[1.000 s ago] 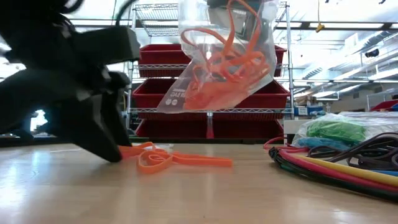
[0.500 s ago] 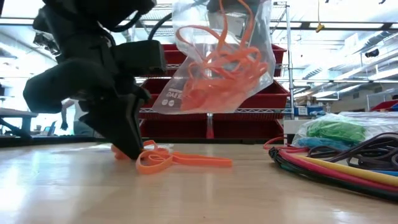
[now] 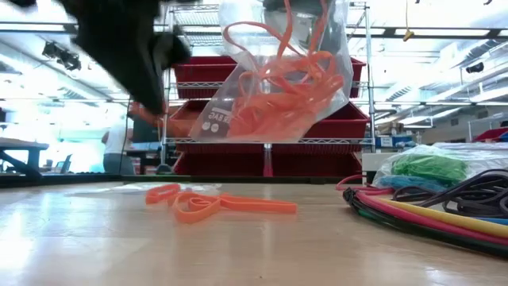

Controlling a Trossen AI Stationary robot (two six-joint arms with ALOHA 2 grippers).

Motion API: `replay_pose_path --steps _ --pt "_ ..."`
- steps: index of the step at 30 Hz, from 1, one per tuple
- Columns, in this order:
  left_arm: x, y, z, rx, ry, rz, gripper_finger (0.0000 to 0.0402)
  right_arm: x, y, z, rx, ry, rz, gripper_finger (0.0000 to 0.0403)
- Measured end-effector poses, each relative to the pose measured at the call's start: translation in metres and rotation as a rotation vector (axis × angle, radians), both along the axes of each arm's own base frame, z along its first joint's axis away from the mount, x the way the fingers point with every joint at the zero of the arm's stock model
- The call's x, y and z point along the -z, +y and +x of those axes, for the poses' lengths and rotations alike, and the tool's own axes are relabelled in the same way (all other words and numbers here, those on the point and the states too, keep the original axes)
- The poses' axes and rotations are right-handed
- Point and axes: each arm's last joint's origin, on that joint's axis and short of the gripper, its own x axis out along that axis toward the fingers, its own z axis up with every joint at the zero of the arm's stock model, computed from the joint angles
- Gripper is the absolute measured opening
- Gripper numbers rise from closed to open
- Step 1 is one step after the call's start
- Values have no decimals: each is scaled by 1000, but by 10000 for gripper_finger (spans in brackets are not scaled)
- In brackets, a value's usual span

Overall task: Sort rubber bands
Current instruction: Put the orange rubber band into the transparent zip bag

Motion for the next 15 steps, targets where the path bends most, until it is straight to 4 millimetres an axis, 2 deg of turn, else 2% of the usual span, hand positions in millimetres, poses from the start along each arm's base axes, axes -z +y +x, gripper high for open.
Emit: replay_pose_path --steps 3,7,12,15 --pt "-29 -14 -3 36 -61 31 2 -1 0 1 1 -13 3 4" --pt "-70 -37 -3 149 -226 8 1 -3 0 2 2 -30 9 4" --pt "-101 -63 2 283 -485 7 1 -3 0 2 6 -28 13 4" --pt "-111 -69 11 321 -626 13 1 -3 0 2 15 -31 22 2"
